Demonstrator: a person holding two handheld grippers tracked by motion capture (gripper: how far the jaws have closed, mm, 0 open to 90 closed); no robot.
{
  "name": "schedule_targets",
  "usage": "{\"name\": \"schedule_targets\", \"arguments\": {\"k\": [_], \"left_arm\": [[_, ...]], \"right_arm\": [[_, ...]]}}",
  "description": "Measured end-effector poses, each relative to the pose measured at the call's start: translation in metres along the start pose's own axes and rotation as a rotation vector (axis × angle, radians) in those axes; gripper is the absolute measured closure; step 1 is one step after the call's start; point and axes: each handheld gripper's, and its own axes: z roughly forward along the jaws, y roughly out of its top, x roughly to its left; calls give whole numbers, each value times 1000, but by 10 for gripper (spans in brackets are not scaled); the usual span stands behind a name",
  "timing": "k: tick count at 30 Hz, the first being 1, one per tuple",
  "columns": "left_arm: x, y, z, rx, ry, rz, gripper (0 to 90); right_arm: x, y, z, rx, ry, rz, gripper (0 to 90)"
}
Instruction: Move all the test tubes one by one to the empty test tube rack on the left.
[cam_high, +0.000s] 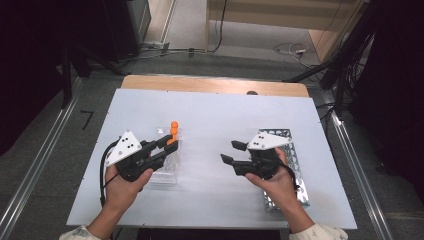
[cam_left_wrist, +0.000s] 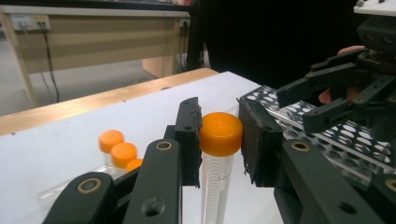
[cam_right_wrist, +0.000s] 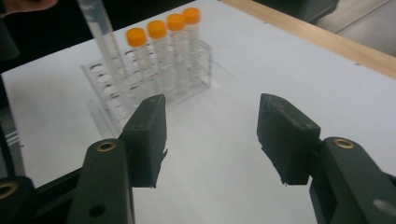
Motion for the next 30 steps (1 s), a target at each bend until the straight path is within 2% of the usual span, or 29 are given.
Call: {"name": "schedule_targets", "arguments": {"k": [6, 14, 19, 26, 30], "left_arm": [[4, -1, -5, 0, 22, 5, 709], [7, -7, -3, 26, 69, 46, 709], [9, -15, 2, 49, 75, 41, 708], [8, -30, 14, 111, 84, 60, 706], [6, -33, 14, 109, 94, 74, 699]], "right_arm": [[-16, -8, -19, -19, -51, 46, 386], [-31, -17, -37, -39, -104, 81, 370], [-36, -22, -44, -44, -127, 99, 368], [-39, -26, -49, -42, -137, 106, 368], [-40, -27, -51, -46, -139, 103, 368]]}}
